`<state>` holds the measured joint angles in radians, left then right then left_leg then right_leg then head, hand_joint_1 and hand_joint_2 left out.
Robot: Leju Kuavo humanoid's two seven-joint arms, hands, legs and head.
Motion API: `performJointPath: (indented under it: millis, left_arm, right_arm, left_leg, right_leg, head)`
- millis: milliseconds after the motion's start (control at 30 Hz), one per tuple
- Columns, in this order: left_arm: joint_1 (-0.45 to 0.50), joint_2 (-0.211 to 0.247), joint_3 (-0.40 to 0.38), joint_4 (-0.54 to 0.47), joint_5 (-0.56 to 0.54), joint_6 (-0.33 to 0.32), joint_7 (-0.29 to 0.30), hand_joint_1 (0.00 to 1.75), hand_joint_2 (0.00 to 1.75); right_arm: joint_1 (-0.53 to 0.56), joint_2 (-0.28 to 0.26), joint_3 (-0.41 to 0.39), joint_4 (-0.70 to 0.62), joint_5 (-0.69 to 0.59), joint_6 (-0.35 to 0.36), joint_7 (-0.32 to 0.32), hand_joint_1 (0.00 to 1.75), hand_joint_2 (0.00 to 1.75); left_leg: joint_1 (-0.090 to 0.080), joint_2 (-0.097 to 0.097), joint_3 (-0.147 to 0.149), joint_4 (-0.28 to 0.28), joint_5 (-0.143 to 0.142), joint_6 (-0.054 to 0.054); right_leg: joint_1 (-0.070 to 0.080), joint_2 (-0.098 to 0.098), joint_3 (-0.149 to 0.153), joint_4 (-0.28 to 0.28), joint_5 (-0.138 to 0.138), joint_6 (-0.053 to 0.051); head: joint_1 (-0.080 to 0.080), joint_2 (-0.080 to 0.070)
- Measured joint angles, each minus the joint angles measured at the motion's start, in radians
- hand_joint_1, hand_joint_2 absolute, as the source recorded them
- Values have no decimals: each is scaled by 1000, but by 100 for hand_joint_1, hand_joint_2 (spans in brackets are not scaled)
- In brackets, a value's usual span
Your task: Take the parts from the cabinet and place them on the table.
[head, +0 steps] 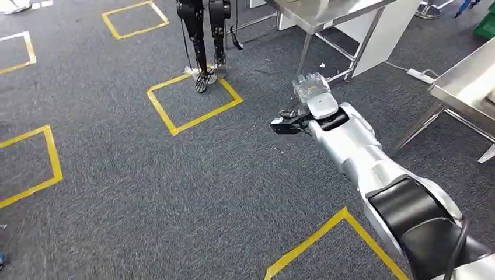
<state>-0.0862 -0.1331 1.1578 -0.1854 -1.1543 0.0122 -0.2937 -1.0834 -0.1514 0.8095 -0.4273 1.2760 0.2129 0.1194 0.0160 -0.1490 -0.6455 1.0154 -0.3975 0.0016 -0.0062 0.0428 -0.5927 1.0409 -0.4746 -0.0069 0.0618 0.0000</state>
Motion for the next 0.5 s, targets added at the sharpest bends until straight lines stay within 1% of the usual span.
performJointPath:
  millis: [33, 67, 100, 133, 167, 200, 233, 267, 300, 333, 367, 400, 433, 467, 500]
  left_arm:
    - [3, 0, 0, 0, 0, 1, 1, 0, 0]
    - [6, -1, 0, 0, 0, 1, 2, 0, 0]
    - [6, -2, 0, 0, 0, 1, 3, 0, 0]
    - [4, -2, 0, 0, 0, 2, 3, 0, 0]
    - [2, -1, 0, 0, 0, 2, 3, 0, 0]
    - [2, -1, 0, 0, 0, 2, 3, 0, 0]
    - [2, -1, 0, 0, 0, 2, 3, 0, 0]
    - [2, -1, 0, 0, 0, 2, 3, 0, 0]
    - [2, -1, 0, 0, 0, 2, 3, 0, 0]
    - [2, -1, 0, 0, 1, 2, 3, 0, 0]
    - [2, 0, 0, 0, 2, 3, 3, 0, 0]
    - [-1, 0, 0, 0, 2, 3, 3, 0, 0]
    - [-1, 0, 0, 0, 2, 3, 3, 0, 0]
    - [0, 0, 0, 0, 2, 3, 5, 0, 0]
    - [1, 0, 0, 0, 2, 4, 7, 0, 0]
  right_arm:
    - [0, 6, 0, -3, 0, 0, 0, 0, 0]
    - [0, 8, 0, -6, 1, 0, 0, 0, 0]
    - [-1, 9, 0, -8, 2, 0, -1, 0, 0]
    - [-2, 8, 0, -8, 2, 0, -3, 0, 0]
    - [-1, 8, 0, -8, 2, 0, -3, 0, 0]
    - [2, 8, 0, -8, 2, 1, -3, 0, 0]
    - [4, 9, 0, -8, 2, 1, -3, 0, 0]
    - [6, 9, 0, -8, 2, 1, -3, 0, 0]
    - [5, 10, 0, -8, 2, 0, -3, 0, 0]
    - [4, 10, 0, -8, 2, 0, -3, 0, 0]
    - [3, 9, 0, -8, 2, 0, -3, 0, 0]
    - [1, 9, 0, -8, 2, 0, -3, 0, 0]
    - [0, 7, 0, -8, 2, 2, -3, 0, 0]
    - [0, 7, 0, -8, 2, 2, -3, 0, 0]
    - [1, 10, 0, -9, 3, 2, -4, 0, 0]
  left_leg:
    - [-7, -13, 0, -3, 2, -8]
    - [-8, 34, -6, 13, -12, -7]
    - [-10, 94, -26, 61, -45, -10]
    - [-7, 123, -61, 136, -83, -15]
    - [-4, 134, -99, 213, -115, -18]
    - [-1, 139, -136, 287, -139, -22]
    - [2, 142, -146, 307, -137, -25]
    - [5, 144, -133, 284, -115, -28]
    - [7, 149, -97, 215, -77, -30]
    - [8, 164, -47, 126, -37, -30]
    - [7, 198, 4, 39, -6, -29]
    - [-12, 234, 20, 10, -27, -25]
    - [-5, 213, 14, 7, -19, -10]
    - [-8, 203, 10, 8, -19, -8]
    - [-11, 190, 9, 8, -20, -2]
  right_leg:
    - [-7, -15, 6, -14, 7, -9]
    - [-9, -29, 16, -27, 14, -14]
    - [-9, -39, 21, -34, 16, -24]
    - [-6, -51, 21, -34, 15, -27]
    - [-4, -65, 21, -34, 14, -28]
    - [-4, -79, 21, -33, 13, -28]
    - [-4, -91, 21, -33, 12, -28]
    - [-4, -103, 21, -32, 11, -26]
    - [-4, -116, 22, -30, 8, -23]
    - [-5, -127, 23, -26, 4, -19]
    - [-6, -138, 25, -19, -3, -13]
    - [3, -148, 23, -14, -9, -6]
    - [5, -157, 22, -12, -11, -2]
    - [9, -167, 24, -12, -12, 1]
    - [7, -178, 28, -16, -12, 6]
  head:
    - [0, 0]
    - [0, 0]
    - [-4, 0]
    - [-3, 0]
    - [-3, 0]
    - [-3, 0]
    - [-3, 0]
    - [-3, 0]
    - [-3, 0]
    - [-3, 0]
    - [-3, 0]
    - [-4, 0]
    - [1, 0]
    - [1, 0]
    - [1, 0]
